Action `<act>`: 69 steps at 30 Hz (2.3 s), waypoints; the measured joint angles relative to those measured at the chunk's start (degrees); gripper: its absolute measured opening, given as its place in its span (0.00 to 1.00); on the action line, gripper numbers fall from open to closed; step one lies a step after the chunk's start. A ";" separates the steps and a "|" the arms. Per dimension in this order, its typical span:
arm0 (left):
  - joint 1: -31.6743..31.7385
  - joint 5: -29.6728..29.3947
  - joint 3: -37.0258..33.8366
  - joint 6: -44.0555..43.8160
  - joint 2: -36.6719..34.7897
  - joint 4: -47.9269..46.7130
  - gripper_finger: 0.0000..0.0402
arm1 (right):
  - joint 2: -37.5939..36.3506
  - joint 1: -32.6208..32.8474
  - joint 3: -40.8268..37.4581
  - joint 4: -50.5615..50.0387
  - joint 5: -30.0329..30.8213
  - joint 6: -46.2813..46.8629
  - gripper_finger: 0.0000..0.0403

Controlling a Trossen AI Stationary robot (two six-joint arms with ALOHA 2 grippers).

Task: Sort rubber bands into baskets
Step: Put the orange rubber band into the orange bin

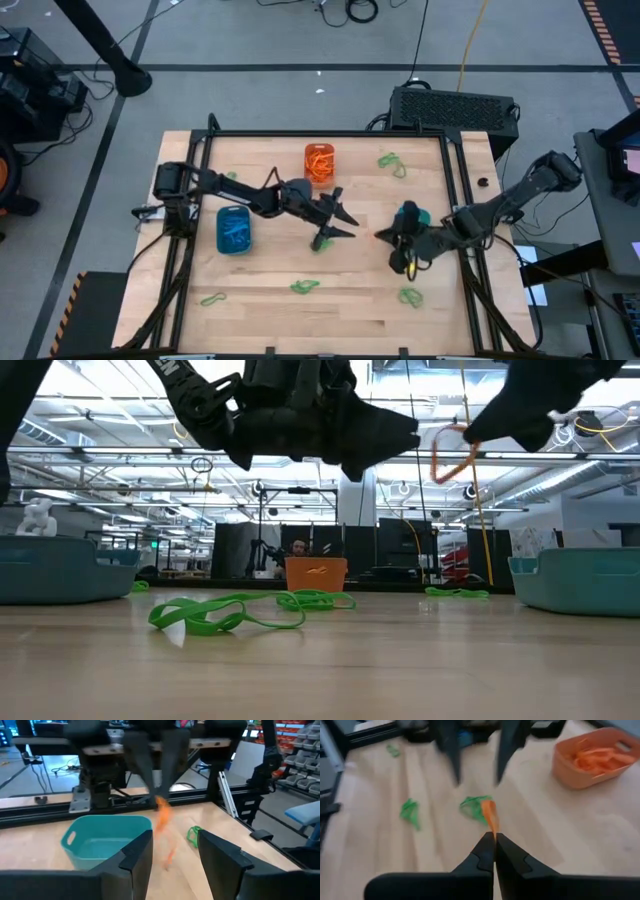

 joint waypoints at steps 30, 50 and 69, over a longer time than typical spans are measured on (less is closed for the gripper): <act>-0.78 -14.46 1.58 0.60 1.79 0.29 0.41 | 0.02 -13.22 0.00 5.61 -9.92 -14.36 0.00; 0.85 -16.12 1.58 5.12 1.68 -3.45 0.01 | 0.04 -15.61 0.00 5.55 -9.46 -20.46 0.20; 20.78 -31.06 1.61 -5.76 -6.25 -33.23 0.01 | 0.04 -26.43 -3.75 8.45 -2.80 -41.44 0.35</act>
